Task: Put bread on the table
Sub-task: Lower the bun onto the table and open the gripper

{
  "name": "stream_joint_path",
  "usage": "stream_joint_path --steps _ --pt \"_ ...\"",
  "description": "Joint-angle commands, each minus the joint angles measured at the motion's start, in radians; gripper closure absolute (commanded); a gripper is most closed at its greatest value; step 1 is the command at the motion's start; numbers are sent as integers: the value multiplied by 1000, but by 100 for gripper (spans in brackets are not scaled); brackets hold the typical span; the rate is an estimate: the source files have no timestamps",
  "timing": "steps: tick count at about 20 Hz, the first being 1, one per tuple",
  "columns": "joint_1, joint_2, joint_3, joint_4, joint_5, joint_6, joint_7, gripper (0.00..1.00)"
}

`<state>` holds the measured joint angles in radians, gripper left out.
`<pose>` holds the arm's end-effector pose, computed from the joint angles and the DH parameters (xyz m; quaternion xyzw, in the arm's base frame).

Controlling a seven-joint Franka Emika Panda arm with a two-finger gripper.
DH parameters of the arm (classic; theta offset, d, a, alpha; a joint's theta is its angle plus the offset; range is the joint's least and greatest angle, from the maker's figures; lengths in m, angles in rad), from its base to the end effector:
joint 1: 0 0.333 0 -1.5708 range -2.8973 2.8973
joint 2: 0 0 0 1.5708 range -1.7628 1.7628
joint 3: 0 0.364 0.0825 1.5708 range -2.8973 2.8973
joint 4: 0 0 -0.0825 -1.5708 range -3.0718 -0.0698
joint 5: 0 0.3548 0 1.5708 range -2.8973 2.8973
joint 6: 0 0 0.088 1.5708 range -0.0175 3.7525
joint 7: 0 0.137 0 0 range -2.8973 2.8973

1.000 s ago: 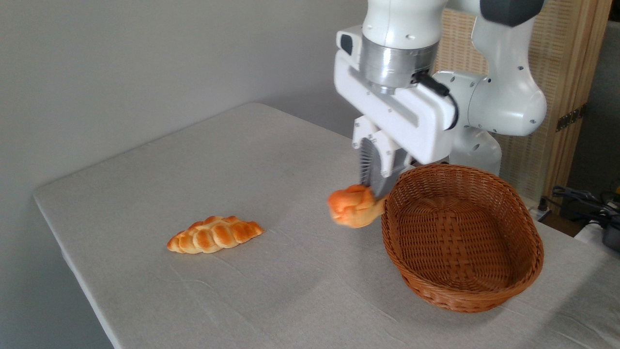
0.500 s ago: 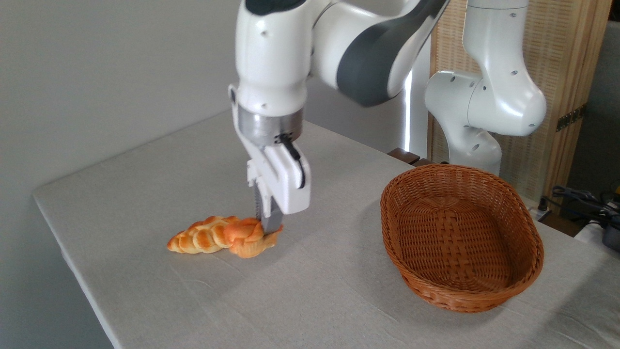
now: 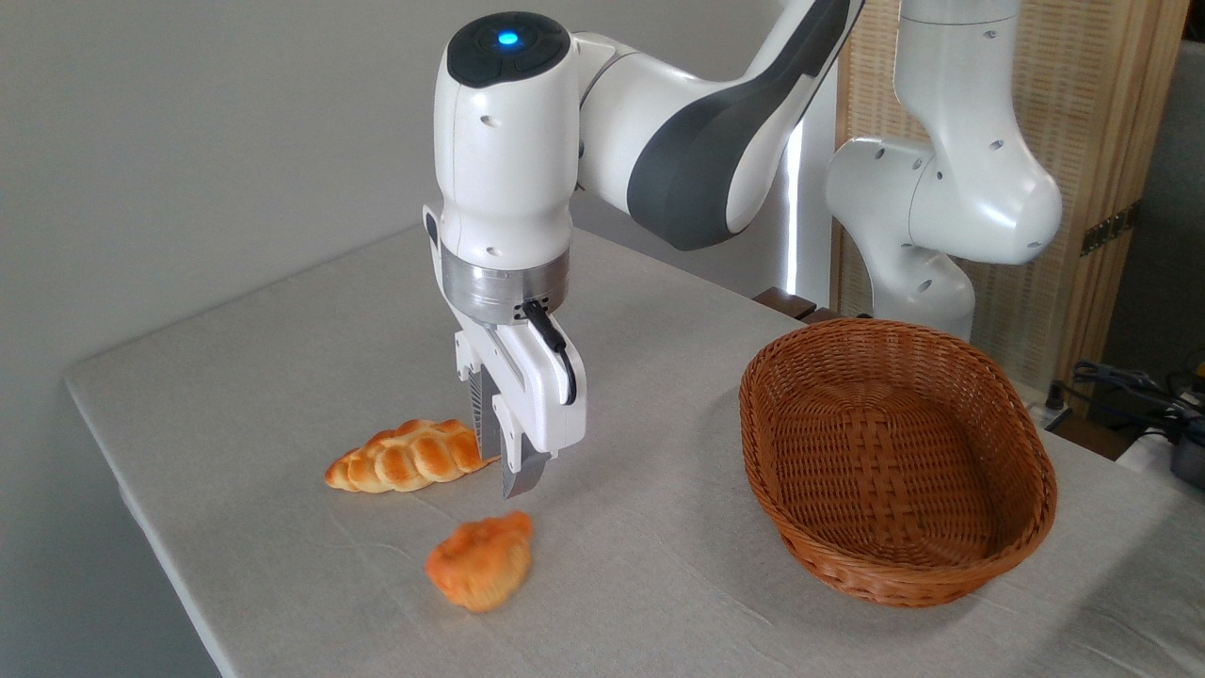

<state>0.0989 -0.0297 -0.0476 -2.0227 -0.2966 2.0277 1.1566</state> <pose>0.5239 0.0021 0.4986 0.8748 -0.4656 0.0897 0.0997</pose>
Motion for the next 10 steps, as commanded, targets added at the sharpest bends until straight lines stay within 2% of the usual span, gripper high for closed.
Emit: stream_joint_path --steps 1,5,9,10 --pt "2 4 -1 18 -18 12 -11 0" --pt "2 -2 0 74 -16 -32 -58 0" --pt "2 -1 0 211 -7 -104 -214 0" --pt "2 -7 0 229 14 -107 -231 0"
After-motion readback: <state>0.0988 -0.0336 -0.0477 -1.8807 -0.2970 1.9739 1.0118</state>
